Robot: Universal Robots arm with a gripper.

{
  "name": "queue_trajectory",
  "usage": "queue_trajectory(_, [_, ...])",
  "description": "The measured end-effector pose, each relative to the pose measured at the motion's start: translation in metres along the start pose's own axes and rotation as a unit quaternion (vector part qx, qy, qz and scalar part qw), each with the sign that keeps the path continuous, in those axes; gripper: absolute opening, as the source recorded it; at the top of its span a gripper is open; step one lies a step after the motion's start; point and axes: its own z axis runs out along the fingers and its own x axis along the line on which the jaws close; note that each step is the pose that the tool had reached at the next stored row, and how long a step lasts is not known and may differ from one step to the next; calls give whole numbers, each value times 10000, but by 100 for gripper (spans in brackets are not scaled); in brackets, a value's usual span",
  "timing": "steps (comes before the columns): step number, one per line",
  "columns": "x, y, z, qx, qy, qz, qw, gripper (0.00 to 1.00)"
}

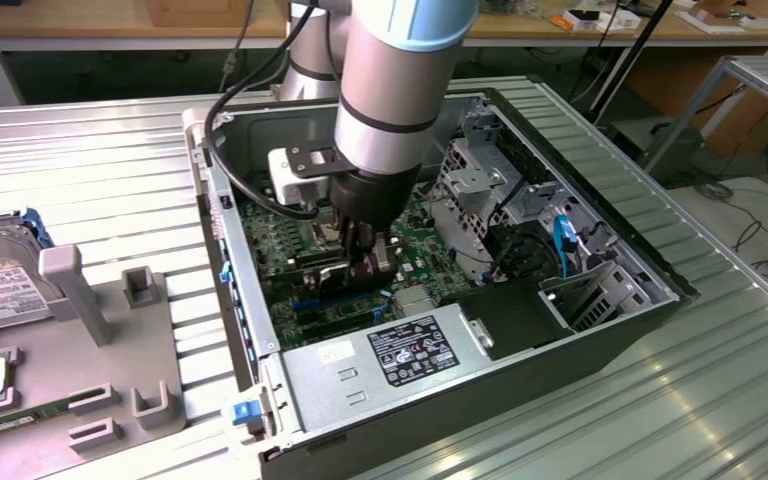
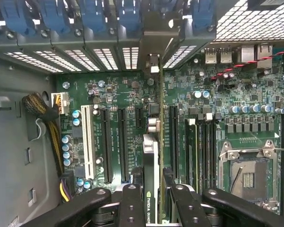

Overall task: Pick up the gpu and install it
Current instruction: 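Insert the gpu into the slot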

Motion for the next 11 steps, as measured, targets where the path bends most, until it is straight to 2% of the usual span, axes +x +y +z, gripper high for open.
queue_trajectory(11, [-41,2,34,-2,1,-42,10000,27])
